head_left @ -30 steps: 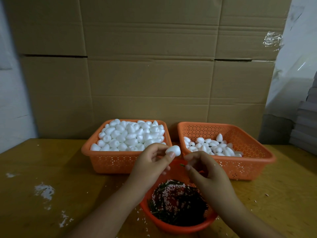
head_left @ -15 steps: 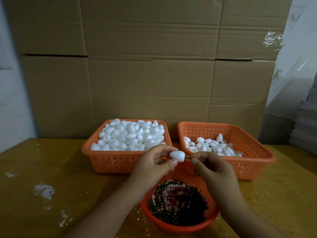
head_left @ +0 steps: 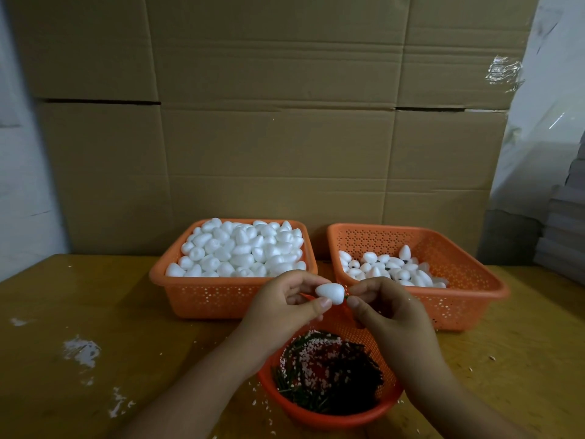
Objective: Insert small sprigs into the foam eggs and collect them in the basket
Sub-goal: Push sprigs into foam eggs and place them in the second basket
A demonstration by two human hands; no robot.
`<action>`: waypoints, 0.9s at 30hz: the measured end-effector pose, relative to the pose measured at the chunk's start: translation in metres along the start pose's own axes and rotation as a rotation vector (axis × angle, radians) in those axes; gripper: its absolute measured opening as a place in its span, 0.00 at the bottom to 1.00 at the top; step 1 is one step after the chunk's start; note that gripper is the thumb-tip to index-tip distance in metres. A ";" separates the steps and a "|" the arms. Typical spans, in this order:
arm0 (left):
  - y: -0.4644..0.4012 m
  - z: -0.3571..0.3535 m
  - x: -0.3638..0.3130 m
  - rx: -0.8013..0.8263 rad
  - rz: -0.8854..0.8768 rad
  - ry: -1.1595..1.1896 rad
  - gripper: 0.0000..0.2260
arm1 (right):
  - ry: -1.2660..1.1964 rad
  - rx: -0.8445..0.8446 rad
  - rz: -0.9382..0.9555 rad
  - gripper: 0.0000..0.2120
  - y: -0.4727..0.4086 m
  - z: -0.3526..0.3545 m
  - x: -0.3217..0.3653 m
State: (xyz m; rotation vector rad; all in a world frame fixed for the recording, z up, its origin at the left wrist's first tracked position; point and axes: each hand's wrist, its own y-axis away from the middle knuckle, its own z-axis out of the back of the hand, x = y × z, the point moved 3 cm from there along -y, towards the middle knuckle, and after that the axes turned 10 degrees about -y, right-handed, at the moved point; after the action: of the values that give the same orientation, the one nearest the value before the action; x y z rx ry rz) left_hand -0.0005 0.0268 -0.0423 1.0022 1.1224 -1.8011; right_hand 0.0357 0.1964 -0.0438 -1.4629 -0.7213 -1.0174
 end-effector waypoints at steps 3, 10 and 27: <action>0.000 0.000 0.000 0.010 0.002 -0.002 0.07 | -0.005 0.013 0.006 0.07 0.000 0.000 -0.001; 0.000 -0.001 0.000 0.059 -0.001 -0.018 0.07 | -0.012 0.063 0.014 0.07 0.000 -0.001 0.000; 0.000 0.003 0.001 0.029 0.010 -0.001 0.08 | -0.066 0.012 0.013 0.04 -0.001 -0.001 0.001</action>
State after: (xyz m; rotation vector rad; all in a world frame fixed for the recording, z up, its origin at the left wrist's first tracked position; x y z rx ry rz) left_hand -0.0014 0.0239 -0.0418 1.0218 1.0914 -1.8144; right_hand 0.0354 0.1959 -0.0428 -1.4947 -0.7632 -0.9563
